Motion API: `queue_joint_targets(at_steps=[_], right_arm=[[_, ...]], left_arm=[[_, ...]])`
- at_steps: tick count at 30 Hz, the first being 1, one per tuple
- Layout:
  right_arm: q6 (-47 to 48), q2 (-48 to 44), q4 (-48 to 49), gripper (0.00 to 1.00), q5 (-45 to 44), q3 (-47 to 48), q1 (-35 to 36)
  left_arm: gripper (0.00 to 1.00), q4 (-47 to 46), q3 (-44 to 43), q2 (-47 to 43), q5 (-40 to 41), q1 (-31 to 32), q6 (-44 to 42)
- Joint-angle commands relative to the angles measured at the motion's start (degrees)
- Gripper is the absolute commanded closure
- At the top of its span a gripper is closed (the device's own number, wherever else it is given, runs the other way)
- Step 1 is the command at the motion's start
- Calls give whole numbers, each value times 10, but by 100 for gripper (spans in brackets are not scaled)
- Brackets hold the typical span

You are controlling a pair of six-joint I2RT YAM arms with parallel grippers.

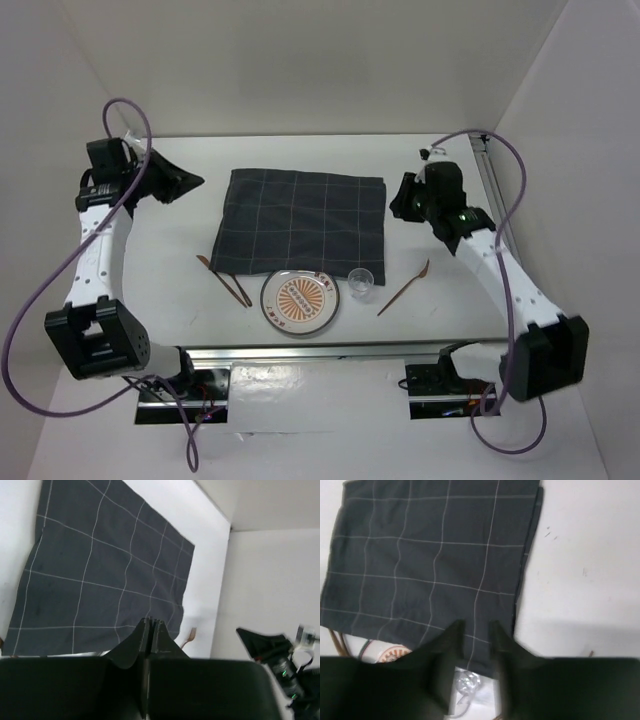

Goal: Set the dinner table for one person

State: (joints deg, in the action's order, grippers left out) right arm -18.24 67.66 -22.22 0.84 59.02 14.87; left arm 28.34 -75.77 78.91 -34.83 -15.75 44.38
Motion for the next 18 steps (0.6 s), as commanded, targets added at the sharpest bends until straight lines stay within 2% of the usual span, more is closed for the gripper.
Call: queue_joint_targets(at_steps=[1, 2, 3, 4, 5, 8, 9, 13, 18], right_arm=[[-14, 108, -34, 70, 30, 79, 9], [-20, 169, -55, 88, 30, 99, 9], [-26, 199, -68, 95, 23, 142, 9], [-31, 228, -79, 96, 16, 163, 9], [-31, 285, -96, 96, 16, 183, 9], [-31, 366, -117, 93, 22, 263, 3], [-36, 413, -131, 90, 22, 297, 3], [-36, 509, -143, 89, 32, 357, -2], [-42, 598, -159, 97, 20, 398, -8]], left_arm=[[100, -10, -20, 75, 18, 35, -25], [100, -4, -33, 101, 18, 54, -45], [100, 7, -70, 129, 18, 65, -55], [100, 24, -89, 185, 30, 74, -62], [100, 43, -106, 213, 43, 91, -78], [100, 65, -163, 302, 67, 107, -86], [100, 70, -183, 320, 73, 115, -91], [100, 97, -232, 397, 107, 128, -103], [100, 120, -254, 457, 136, 145, -103]])
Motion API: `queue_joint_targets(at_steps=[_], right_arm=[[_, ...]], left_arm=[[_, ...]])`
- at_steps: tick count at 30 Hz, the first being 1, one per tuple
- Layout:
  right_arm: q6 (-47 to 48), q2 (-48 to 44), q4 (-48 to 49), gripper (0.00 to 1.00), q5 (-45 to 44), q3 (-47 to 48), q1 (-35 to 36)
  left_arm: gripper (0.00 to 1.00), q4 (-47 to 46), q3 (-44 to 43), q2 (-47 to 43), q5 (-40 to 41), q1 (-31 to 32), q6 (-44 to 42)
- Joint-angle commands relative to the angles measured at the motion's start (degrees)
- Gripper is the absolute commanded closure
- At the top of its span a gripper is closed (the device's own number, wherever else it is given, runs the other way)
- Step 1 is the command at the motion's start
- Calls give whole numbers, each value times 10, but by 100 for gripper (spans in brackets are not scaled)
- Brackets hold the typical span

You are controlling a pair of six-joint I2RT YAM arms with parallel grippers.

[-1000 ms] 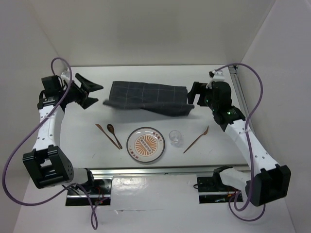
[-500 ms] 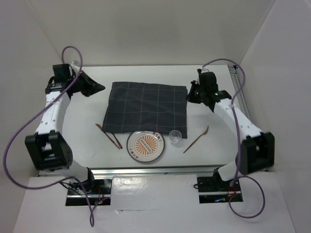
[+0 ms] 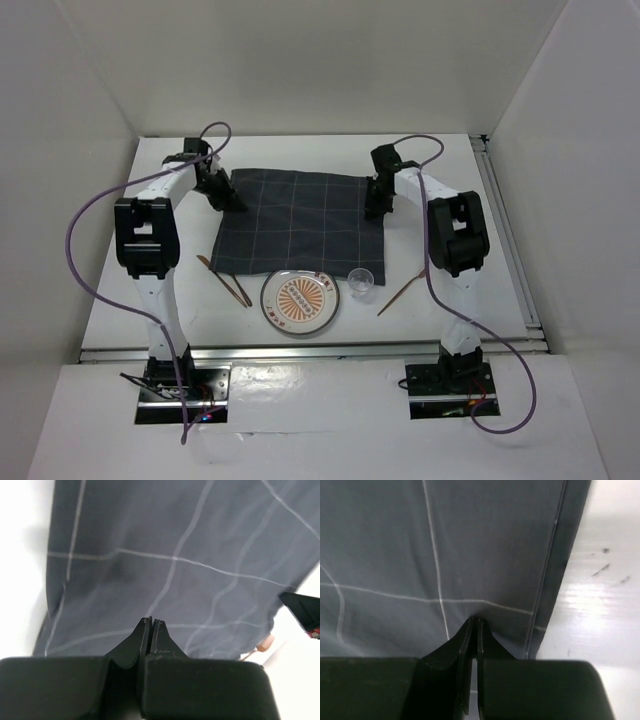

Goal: Set the dinner table for one person

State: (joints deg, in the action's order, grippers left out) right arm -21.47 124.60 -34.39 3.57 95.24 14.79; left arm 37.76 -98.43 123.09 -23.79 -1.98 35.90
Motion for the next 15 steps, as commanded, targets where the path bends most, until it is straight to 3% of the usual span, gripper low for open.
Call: queue_joint_targets(at_steps=[1, 8, 15], right_arm=[[-16, 36, -38, 97, -13, 35, -7], [-34, 83, -26, 97, -29, 59, -27], [-29, 137, -44, 97, -43, 144, -39]], left_arm=[[100, 26, -27, 22, 32, 13, -18], [100, 46, -88, 104, 34, 18, -25], [100, 65, -184, 160, 34, 23, -30]])
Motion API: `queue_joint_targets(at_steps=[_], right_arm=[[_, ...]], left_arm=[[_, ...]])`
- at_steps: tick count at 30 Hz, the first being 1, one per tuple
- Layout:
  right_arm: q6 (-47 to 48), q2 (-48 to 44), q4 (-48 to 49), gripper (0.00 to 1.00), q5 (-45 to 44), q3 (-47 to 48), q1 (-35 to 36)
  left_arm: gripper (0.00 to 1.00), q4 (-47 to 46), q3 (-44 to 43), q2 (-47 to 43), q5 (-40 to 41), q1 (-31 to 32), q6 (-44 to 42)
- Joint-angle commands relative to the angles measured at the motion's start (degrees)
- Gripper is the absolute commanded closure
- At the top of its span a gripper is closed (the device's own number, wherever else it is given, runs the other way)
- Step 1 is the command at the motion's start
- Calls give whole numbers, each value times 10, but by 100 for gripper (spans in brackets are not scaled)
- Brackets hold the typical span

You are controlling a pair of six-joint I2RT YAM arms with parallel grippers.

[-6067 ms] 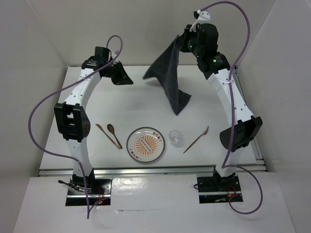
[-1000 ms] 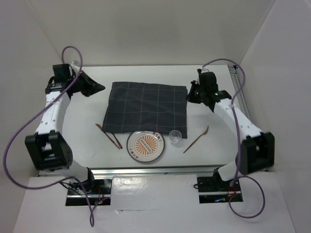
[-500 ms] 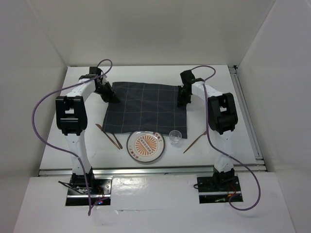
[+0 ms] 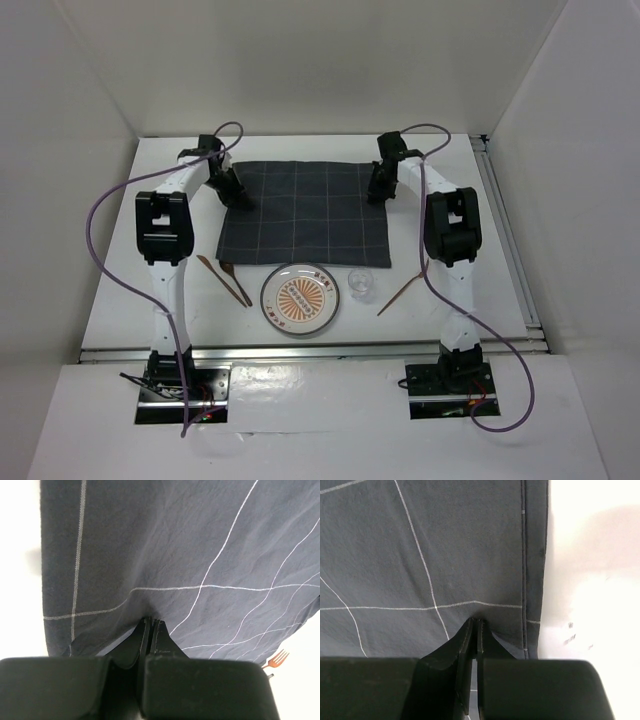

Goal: Set the dinner table for one person

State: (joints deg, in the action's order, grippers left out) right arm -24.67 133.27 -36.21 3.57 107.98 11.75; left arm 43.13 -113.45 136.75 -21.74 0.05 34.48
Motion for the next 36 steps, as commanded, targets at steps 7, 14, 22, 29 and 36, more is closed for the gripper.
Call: queue_joint_targets(at_steps=[7, 14, 22, 29, 36], right_arm=[[15, 92, -54, 97, -48, 92, -14], [15, 48, -30, 97, -43, -6, -14], [9, -11, -19, 97, -43, -51, -8], [4, -64, -33, 99, -49, -107, 13], [-7, -135, -14, 94, -56, -162, 25]], left_arm=[[100, 36, -75, 56, 3, 3, -16], [100, -10, 59, -18, 15, 3, -22], [100, 10, 64, -31, 49, 3, -35], [88, 40, -25, -18, 54, 3, -51], [71, 53, -31, -54, 21, 3, -74]])
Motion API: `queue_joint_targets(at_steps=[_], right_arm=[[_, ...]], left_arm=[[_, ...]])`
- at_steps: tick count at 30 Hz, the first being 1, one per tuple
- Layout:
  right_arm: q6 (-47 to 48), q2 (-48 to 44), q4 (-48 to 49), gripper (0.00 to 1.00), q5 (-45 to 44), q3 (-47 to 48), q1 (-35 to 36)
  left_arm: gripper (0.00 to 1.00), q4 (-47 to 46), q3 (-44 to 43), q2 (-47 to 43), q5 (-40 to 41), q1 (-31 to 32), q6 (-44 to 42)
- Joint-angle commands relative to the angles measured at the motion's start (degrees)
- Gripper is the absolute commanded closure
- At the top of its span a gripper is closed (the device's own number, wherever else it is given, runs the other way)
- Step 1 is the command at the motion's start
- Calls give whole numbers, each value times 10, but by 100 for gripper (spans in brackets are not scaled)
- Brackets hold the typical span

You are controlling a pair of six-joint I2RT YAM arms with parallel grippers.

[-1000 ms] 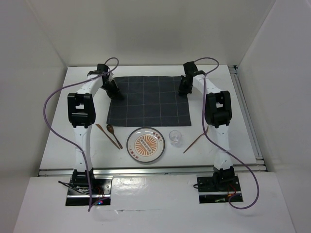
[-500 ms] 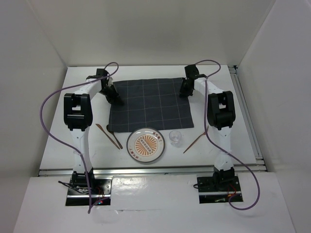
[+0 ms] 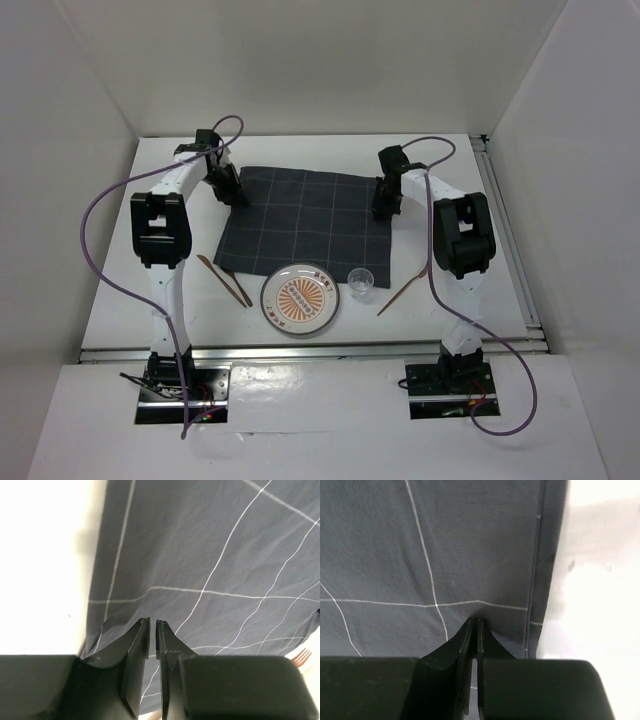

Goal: Set the dinner table for one person

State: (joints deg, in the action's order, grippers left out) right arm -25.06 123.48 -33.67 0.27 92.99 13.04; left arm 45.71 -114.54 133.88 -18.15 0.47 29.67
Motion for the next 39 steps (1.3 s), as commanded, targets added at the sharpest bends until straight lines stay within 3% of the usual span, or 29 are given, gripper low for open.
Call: queue_joint_targets(at_steps=[1, 3, 6, 7, 9, 11, 14, 18, 22, 23, 25, 27, 39], right_arm=[[4, -48, -39, 94, -23, -4, 12], [9, -81, -56, 92, -23, 24, 12], [29, -126, -79, 69, -28, 69, 17], [29, -139, -84, 53, -28, 69, 17], [29, -184, -97, 49, -23, 55, 17], [29, -225, -97, 43, -17, -19, 23], [10, -300, -60, 41, -2, -153, 23], [-6, -286, -31, 57, 28, -208, 23], [-6, -231, -11, 77, 48, -203, 23], [-6, -221, -3, 79, 48, -203, 23], [-6, -188, 4, 84, 48, -196, 23], [-6, -166, 4, 100, 48, -191, 23], [-11, -61, -2, 100, -22, -142, 11]], left_arm=[[71, 33, -26, -42, -14, -1, -26], [70, 41, -26, -63, -20, -1, -31], [66, 41, -3, -126, -20, -1, -31], [65, 34, 11, -142, -20, -1, -31], [63, 18, 44, -192, -20, -1, -31], [62, -10, 95, -210, -20, 5, -31], [60, -17, 113, -195, -27, 17, -26], [62, -12, 93, -149, 5, 39, -21], [71, -4, 64, -103, 34, 45, -26], [86, -4, 63, -94, 40, 45, -26], [95, 2, 58, -76, 45, 45, -26], [100, 2, 58, -65, 52, 50, -26], [100, -37, 182, -78, 45, 55, -26]])
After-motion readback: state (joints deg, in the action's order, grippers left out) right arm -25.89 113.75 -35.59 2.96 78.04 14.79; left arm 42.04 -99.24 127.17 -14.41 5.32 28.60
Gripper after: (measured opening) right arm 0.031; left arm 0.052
